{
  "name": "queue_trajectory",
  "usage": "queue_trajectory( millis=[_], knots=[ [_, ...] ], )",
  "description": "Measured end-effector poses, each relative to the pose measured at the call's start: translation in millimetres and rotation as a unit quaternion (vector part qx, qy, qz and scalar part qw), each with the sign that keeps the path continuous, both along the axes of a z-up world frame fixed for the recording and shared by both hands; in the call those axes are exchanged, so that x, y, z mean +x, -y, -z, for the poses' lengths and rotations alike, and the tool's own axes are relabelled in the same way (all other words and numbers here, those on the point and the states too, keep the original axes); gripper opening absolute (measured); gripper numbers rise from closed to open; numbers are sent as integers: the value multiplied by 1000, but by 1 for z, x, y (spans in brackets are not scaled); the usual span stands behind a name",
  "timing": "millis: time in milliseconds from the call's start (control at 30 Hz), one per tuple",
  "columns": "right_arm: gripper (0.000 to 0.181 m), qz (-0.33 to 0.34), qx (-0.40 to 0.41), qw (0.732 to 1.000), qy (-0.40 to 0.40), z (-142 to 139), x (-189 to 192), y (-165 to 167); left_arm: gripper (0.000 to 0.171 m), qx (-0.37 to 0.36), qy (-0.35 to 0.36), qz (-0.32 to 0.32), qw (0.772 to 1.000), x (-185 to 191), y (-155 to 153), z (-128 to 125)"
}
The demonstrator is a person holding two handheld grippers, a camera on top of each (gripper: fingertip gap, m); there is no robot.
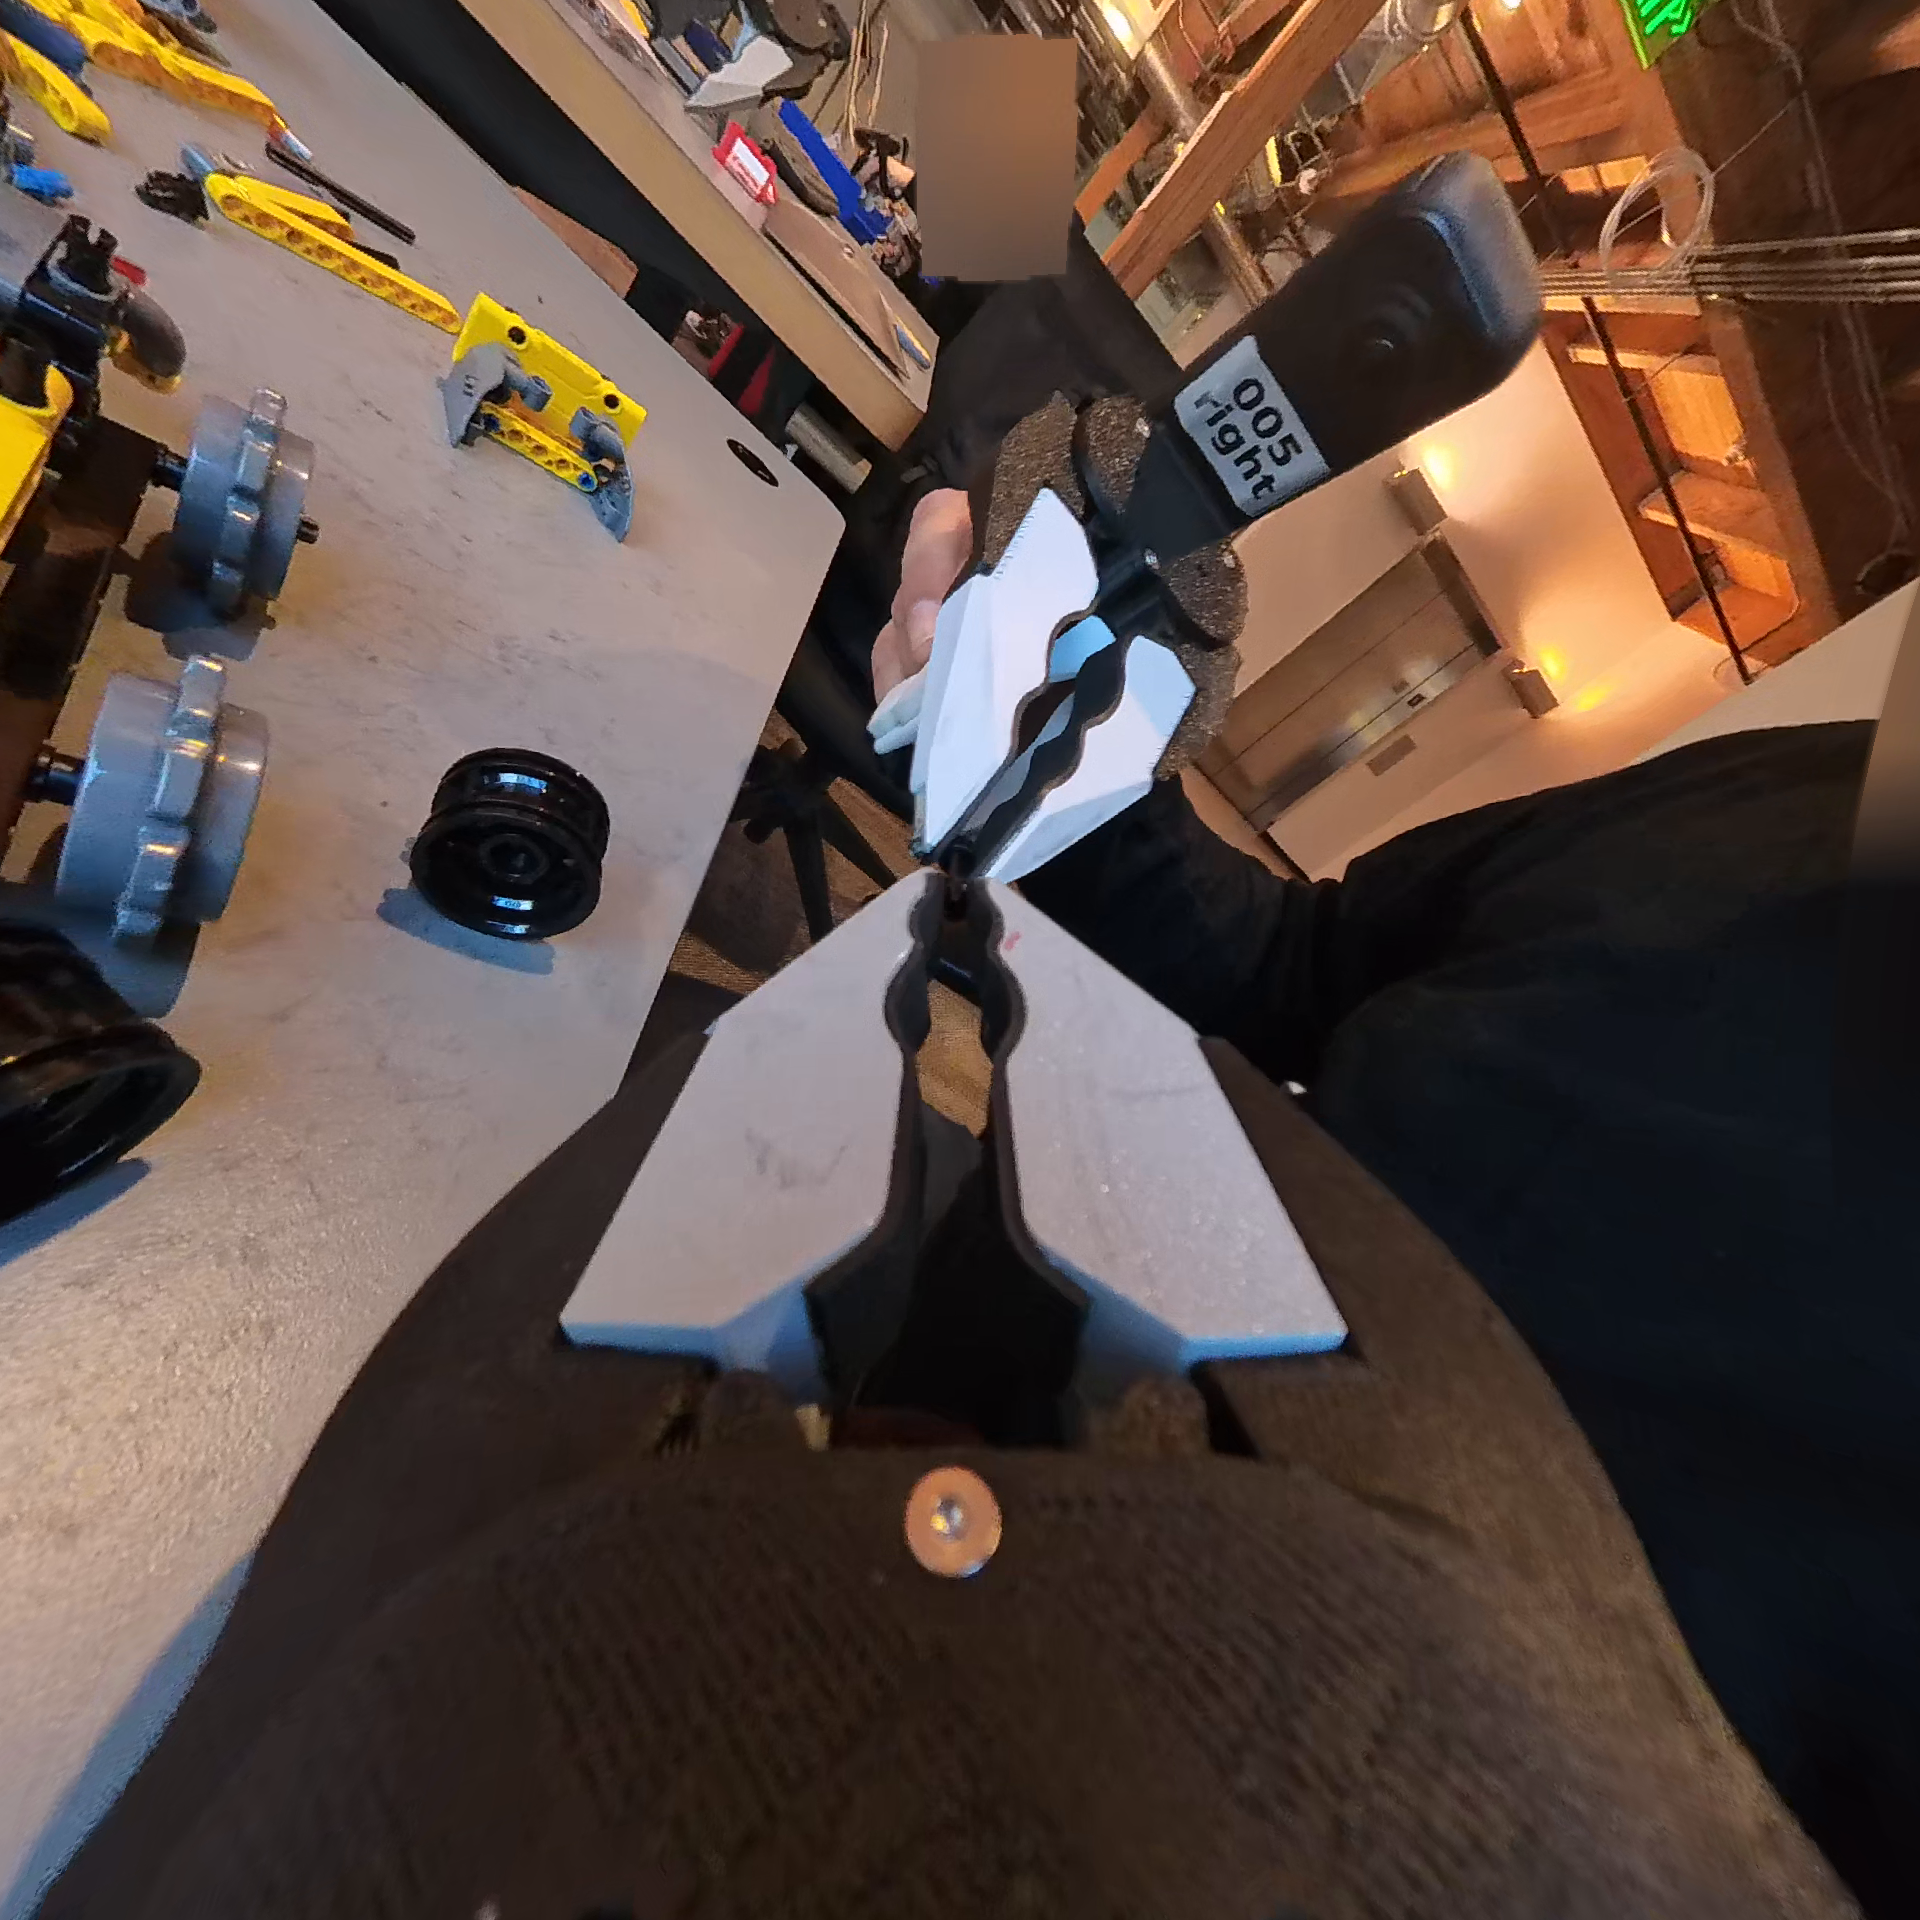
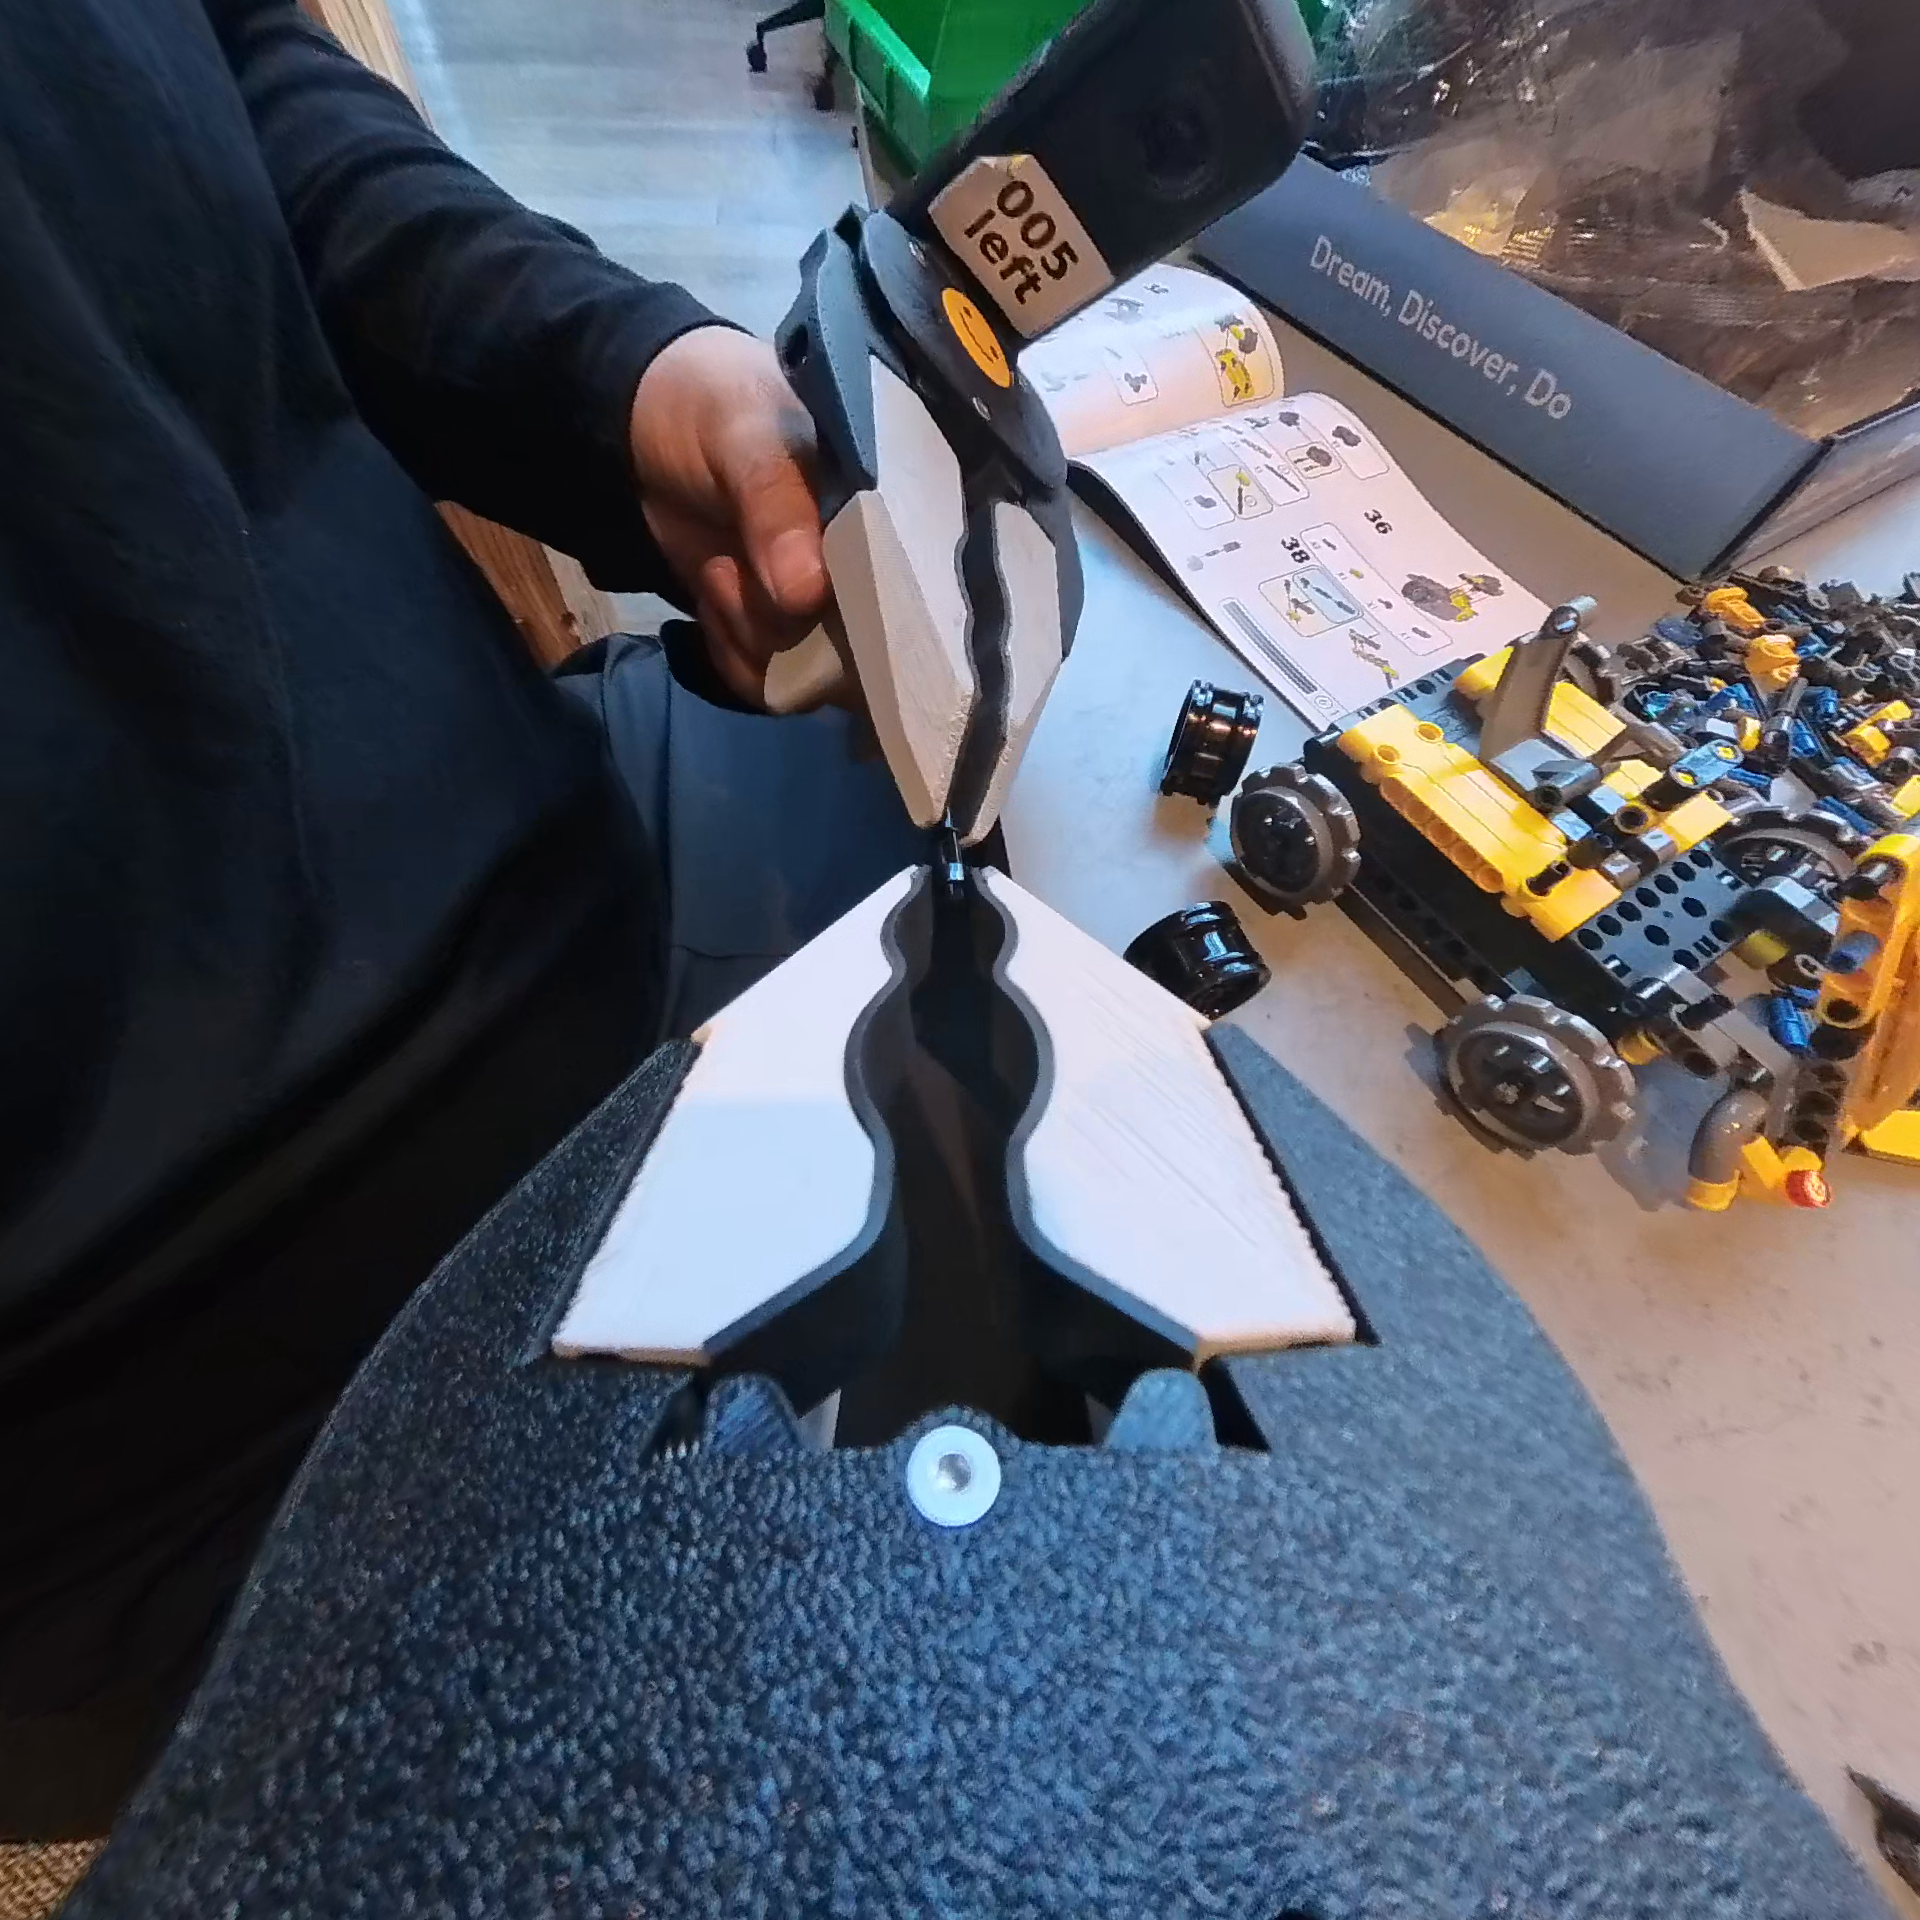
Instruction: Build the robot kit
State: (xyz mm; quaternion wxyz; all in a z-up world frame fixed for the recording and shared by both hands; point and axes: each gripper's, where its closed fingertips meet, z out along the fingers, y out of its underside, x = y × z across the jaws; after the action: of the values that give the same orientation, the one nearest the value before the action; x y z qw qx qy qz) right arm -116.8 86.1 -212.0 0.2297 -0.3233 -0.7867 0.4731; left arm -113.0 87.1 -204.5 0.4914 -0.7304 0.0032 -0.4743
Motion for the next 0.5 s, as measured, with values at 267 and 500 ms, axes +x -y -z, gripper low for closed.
queue_trajectory(
  millis=[267,500],
  knots=[
    [6,4,-6,1000,1,4,0,0,2,-10,14,-4,1000,0,-1,3],
    [6,-1,-18,1000,2,5,-1,4,2,-17,29,1,999,2,0,6]
  ],
)
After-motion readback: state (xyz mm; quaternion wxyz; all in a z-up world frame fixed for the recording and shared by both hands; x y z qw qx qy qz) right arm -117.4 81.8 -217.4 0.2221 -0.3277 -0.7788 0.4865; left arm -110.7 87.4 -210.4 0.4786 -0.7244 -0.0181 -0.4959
